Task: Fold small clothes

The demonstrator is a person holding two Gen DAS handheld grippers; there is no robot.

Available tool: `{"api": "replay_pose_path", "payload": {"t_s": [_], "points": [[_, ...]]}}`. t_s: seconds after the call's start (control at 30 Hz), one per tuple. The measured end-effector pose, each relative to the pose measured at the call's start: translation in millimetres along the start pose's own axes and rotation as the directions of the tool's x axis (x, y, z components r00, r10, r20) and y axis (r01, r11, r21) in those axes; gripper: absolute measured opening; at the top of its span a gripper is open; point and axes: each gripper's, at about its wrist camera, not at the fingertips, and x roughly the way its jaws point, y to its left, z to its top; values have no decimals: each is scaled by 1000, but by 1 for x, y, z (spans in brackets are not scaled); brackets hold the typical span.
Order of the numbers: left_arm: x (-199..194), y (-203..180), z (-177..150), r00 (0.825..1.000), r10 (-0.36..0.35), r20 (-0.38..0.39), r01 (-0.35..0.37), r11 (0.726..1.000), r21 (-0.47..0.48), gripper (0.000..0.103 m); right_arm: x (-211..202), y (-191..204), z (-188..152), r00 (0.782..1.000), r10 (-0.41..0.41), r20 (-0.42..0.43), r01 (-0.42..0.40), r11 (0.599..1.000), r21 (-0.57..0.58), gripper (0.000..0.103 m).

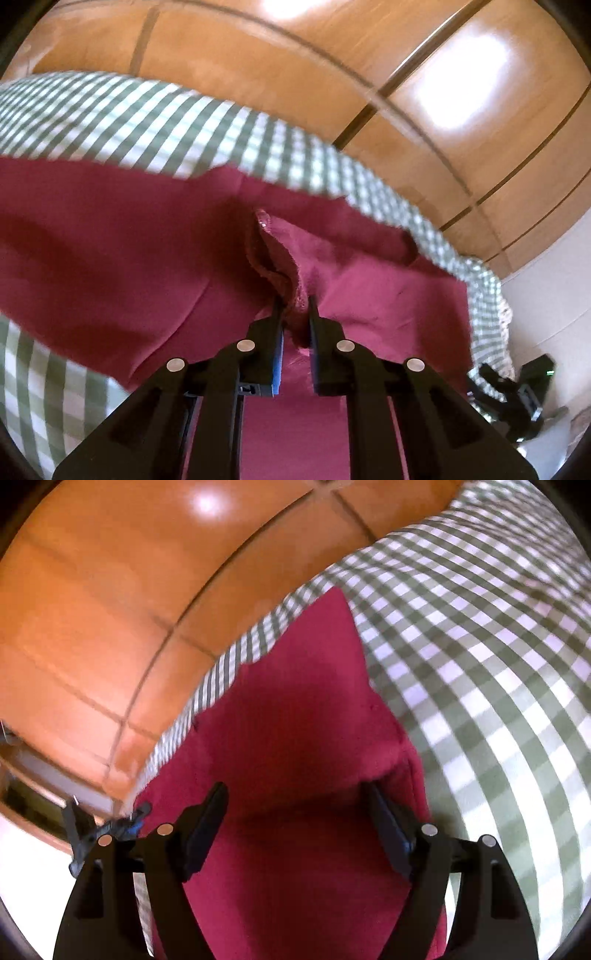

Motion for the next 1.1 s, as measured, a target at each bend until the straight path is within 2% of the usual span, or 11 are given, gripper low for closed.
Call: {"api": "replay_pose_path", "payload": {"t_s": [0.07,0.2,0.37,0.43,0.53,0.67,0.77,0.8,0.83,0.93,1.1], "points": [[5,4,-4,1000,9,-12,-8,1000,4,10,-9,15,-3,1000,4,-19,-5,997,-82,76],[3,-5,-2,1000,17,17,-18,999,38,10,-25,51,11,992,-83,94,101,972,-211,76],[-10,-10,1,995,53,84,-57,997,54,10,30,46,33,954,-276,117,297,926,-234,75],[-4,-9,1,987,134,91,-141,987,82,11,62,28,33,925,-373,75,380,901,-210,74],[20,-2,-5,962,265,60,-271,952,142,14,71,23,18,900,-406,158,435,865,-251,78],[17,-2,-9,953,289,91,-300,942,150,24,72,24,14,887,-425,182,461,847,-264,80],[-8,6,-13,959,255,126,-268,959,93,48,77,26,15,876,-442,192,481,833,-273,81],[-17,10,-14,944,289,158,-302,951,62,73,77,27,14,874,-445,193,484,831,-276,81],[-34,22,-16,927,318,199,-326,945,10,80,76,27,14,874,-446,194,485,830,-276,81],[-70,62,-20,930,308,201,-285,949,-138,80,75,29,15,872,-448,195,487,828,-276,82],[-139,154,-28,873,431,229,-327,864,-381,79,78,34,15,864,-461,204,503,818,-279,83]]}}
